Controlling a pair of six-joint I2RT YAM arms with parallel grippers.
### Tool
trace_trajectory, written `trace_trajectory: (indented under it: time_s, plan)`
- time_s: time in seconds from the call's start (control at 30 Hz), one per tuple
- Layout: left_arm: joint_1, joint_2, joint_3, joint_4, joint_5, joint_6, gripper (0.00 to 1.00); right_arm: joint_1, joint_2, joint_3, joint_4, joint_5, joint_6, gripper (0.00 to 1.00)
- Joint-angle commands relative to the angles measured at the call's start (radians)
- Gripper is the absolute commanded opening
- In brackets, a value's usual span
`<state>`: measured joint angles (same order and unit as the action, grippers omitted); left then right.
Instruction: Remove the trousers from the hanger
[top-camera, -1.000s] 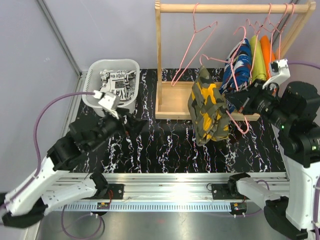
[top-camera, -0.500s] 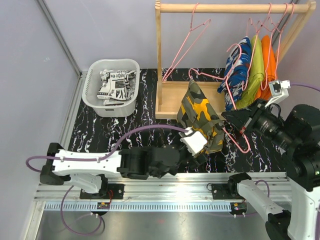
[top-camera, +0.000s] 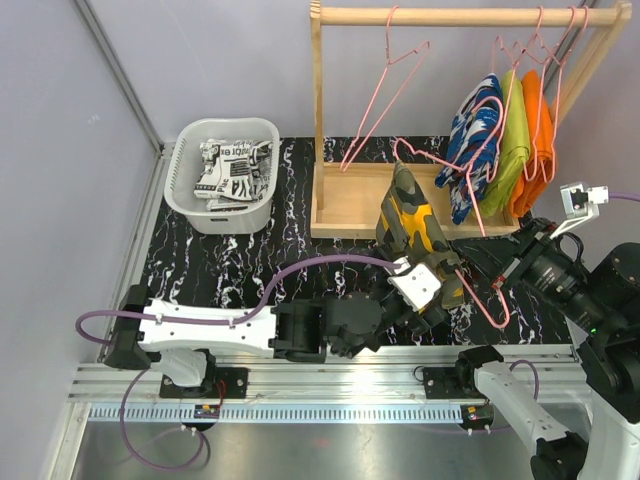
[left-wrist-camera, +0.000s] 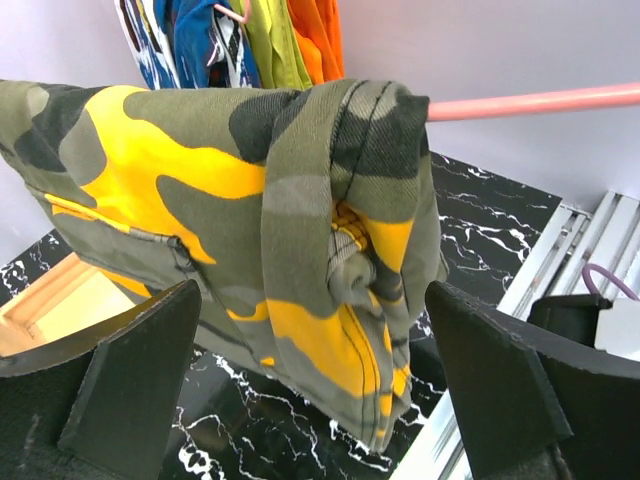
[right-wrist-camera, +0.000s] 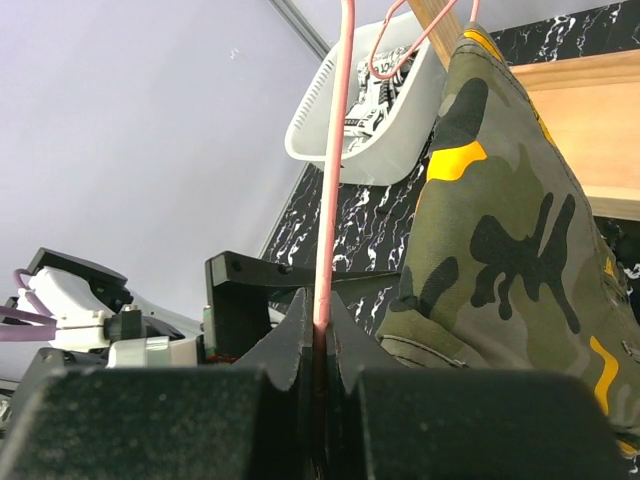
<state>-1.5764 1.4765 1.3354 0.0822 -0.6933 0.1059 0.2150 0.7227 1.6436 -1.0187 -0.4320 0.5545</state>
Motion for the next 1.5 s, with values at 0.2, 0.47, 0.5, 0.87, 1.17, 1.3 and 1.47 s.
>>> trace_trajectory:
  time_s: [0.2, 0.47, 0.5, 0.87, 1.17, 1.3, 1.47]
  plan:
    - [0.064, 0.011, 0.002, 0.159, -0.005, -0.028, 0.7, -0.003, -0.037, 0.068, 0.256, -0.074, 0.068, 0.0]
    - [0.082, 0.027, 0.016, 0.148, 0.0, 0.006, 0.58, -0.005, -0.039, 0.105, 0.23, -0.088, 0.061, 0.0]
    - [0.085, 0.03, 0.016, 0.148, -0.003, 0.011, 0.47, -0.006, -0.042, 0.099, 0.242, -0.094, 0.071, 0.0]
    - [0.084, -0.022, 0.028, 0.12, -0.02, 0.005, 0.0, -0.011, -0.071, 0.015, 0.218, 0.001, -0.01, 0.0]
    - [0.012, -0.097, 0.108, 0.071, -0.107, 0.089, 0.0, -0.011, -0.149, -0.206, 0.2, 0.127, -0.079, 0.0]
    - [-0.011, -0.146, 0.136, 0.038, -0.127, 0.107, 0.0, -0.009, -0.216, -0.344, 0.193, 0.154, -0.065, 0.0]
    - [-0.017, -0.197, 0.139, 0.033, -0.156, 0.11, 0.0, -0.011, -0.273, -0.478, 0.201, 0.168, -0.035, 0.0]
